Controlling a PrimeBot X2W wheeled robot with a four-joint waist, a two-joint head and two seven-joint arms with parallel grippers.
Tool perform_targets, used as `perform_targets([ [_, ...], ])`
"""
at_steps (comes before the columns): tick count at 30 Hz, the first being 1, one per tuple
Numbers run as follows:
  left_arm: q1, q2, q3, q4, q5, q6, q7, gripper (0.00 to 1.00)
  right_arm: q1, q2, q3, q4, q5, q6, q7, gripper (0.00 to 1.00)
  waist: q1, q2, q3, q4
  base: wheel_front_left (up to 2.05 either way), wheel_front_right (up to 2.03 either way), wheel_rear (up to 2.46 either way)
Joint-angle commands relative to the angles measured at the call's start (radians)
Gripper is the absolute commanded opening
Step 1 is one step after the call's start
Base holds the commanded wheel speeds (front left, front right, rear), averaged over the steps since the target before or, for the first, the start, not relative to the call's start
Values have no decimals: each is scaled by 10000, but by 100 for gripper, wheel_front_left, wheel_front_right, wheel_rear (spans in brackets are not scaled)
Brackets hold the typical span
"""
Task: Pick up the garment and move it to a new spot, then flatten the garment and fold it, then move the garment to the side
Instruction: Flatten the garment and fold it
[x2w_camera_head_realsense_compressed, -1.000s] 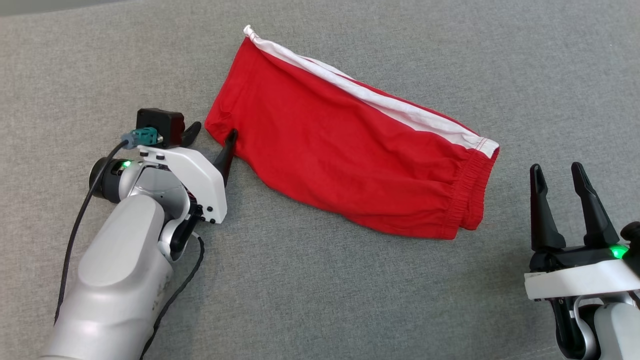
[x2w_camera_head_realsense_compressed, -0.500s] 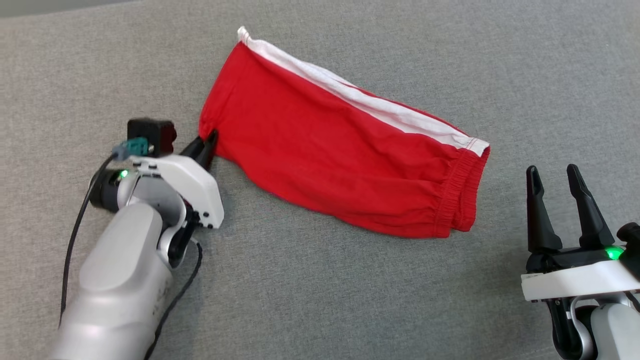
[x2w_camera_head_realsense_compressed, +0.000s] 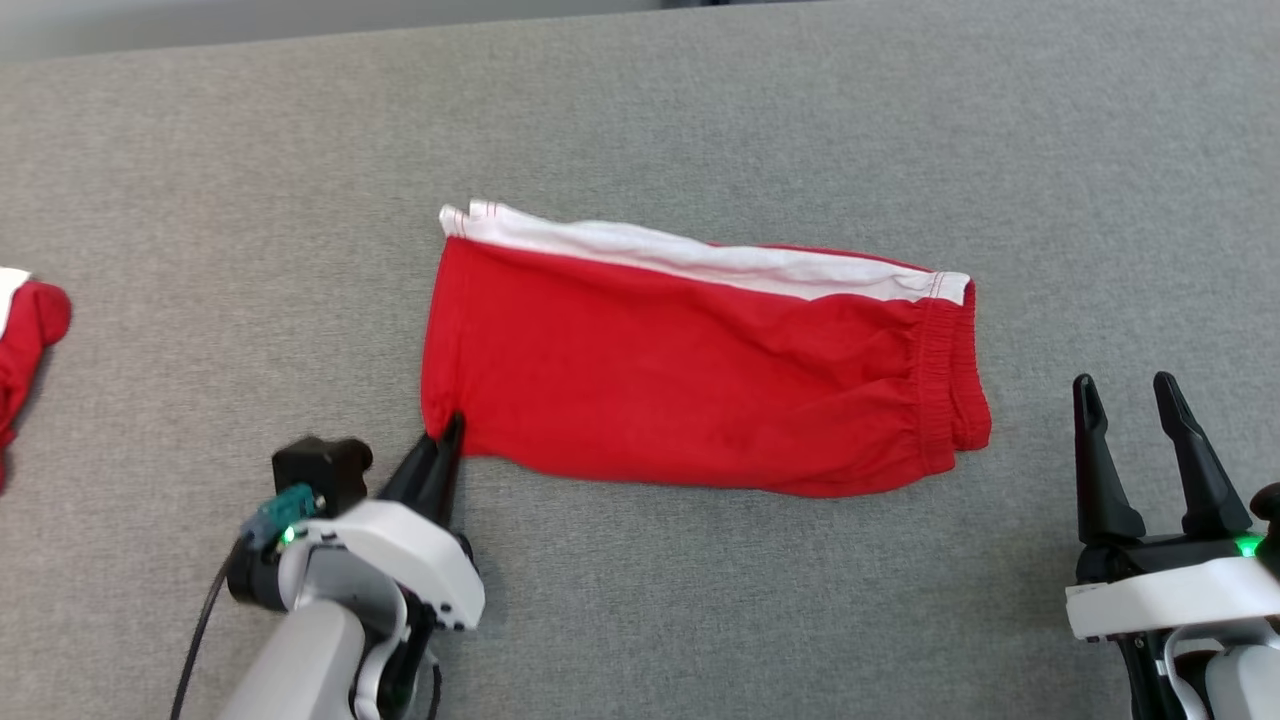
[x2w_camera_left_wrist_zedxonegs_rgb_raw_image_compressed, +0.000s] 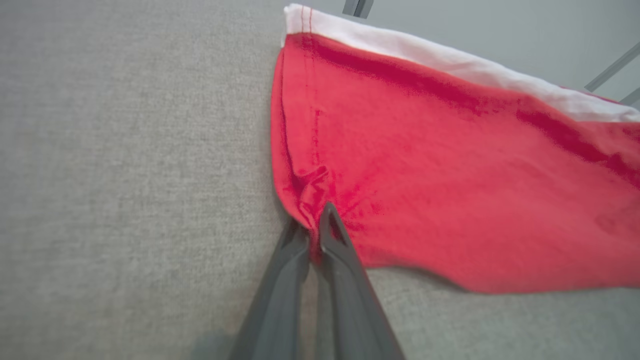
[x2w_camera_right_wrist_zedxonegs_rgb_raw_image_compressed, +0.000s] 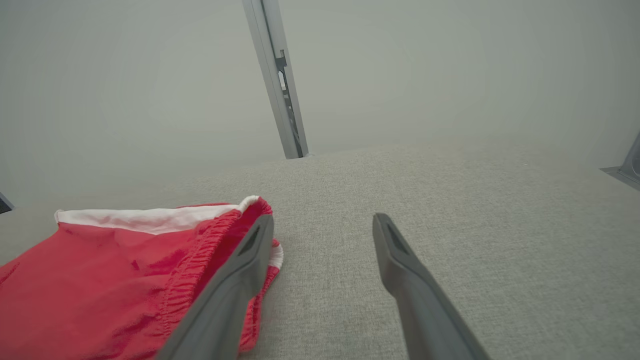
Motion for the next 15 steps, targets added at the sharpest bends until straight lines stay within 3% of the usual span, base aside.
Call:
perform_targets([
  [1,577,81,-58,-75,-71,152,184,0,120,-88,-64,32,-59,3,-44,100,0,0,-185,196,0,0,0],
  [10,2044,93,-5,-1563,-403,761,615,0,416,-152,-46,49,-206,3,208,100,0,0,-506,316,0,0,0],
  [12,2150,57,45,-1761,-402,849,526,100,418,-163,-37,32,-206,3,247,100,0,0,-551,298,0,0,0],
  [15,2128,-75,234,-2096,-475,976,58,100,357,-240,-82,24,-416,3,386,100,0,0,-594,273,0,0,0],
])
